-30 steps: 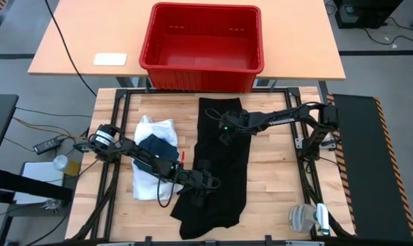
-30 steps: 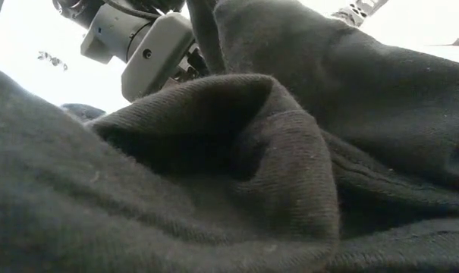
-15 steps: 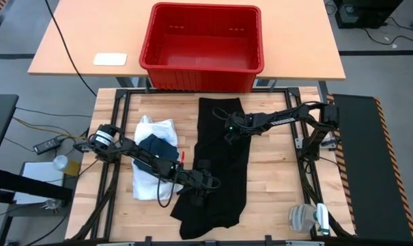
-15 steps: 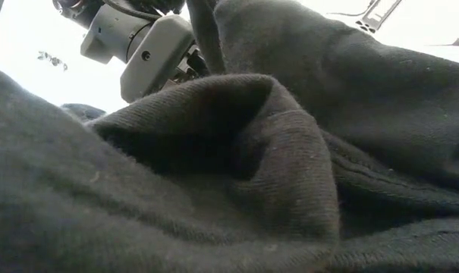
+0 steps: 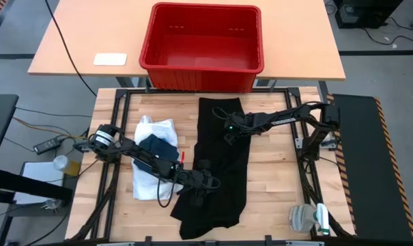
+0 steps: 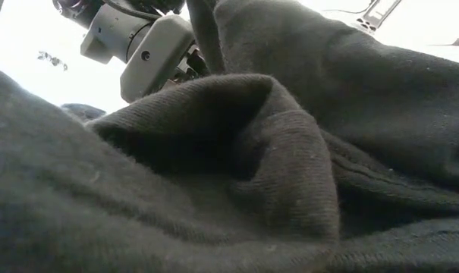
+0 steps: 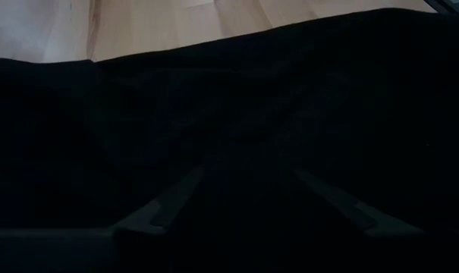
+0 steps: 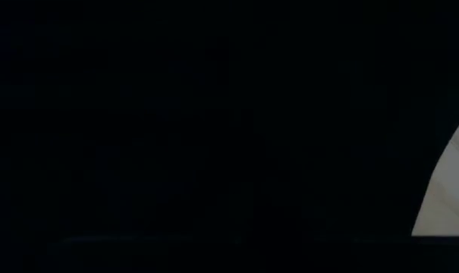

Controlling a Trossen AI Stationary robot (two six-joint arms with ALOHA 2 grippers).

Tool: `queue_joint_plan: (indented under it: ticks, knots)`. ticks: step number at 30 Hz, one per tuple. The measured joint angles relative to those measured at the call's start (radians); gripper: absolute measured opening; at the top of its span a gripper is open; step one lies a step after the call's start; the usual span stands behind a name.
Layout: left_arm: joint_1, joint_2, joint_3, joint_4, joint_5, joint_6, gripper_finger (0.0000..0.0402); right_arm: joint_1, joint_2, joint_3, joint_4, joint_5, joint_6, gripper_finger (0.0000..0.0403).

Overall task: Fold laundry
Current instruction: Fold the black shirt

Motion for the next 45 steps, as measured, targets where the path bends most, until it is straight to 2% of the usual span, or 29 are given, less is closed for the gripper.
queue_joint_plan:
  ticks: [7, 15, 22, 28, 31, 33, 36, 40, 45]
  knots:
    - [0.0, 0.0, 0.0, 0.0, 0.0, 0.0, 0.0194, 0.001, -0.067, 0.001, 0.044, -0.03, 0.002, 0.0007]
    - [0.0, 0.0, 0.0, 0.0, 0.0, 0.0, 0.0194, -0.061, -0.074, 0.002, 0.155, -0.189, 0.065, 0.0011]
    - [-0.002, 0.0, 0.0, 0.0, 0.0, -0.003, 0.0194, -0.128, -0.049, 0.002, 0.292, -0.146, 0.15, 0.0009]
    - [-0.007, 0.0, 0.0, 0.008, 0.0, -0.006, 0.0194, -0.165, -0.025, 0.002, 0.301, -0.039, 0.199, 0.0014]
    - [-0.006, 0.0, 0.0, 0.008, 0.0, -0.006, 0.0194, -0.173, -0.026, 0.002, 0.314, -0.006, 0.201, 0.0016]
    - [-0.006, 0.0, 0.0, 0.007, 0.0, -0.006, 0.0194, -0.175, -0.026, 0.002, 0.319, -0.003, 0.147, 0.0021]
    - [-0.006, 0.0, 0.0, 0.008, 0.0, 0.008, 0.0194, -0.175, -0.026, 0.002, 0.329, -0.01, 0.078, 0.0045]
    - [-0.006, 0.0, 0.0, 0.007, 0.0, 0.01, 0.0194, -0.175, -0.026, 0.002, 0.327, -0.073, 0.063, 0.0103]
    - [-0.006, -0.012, 0.0, -0.031, 0.0, 0.012, 0.0209, -0.182, -0.041, 0.002, 0.313, -0.298, 0.002, 0.0187]
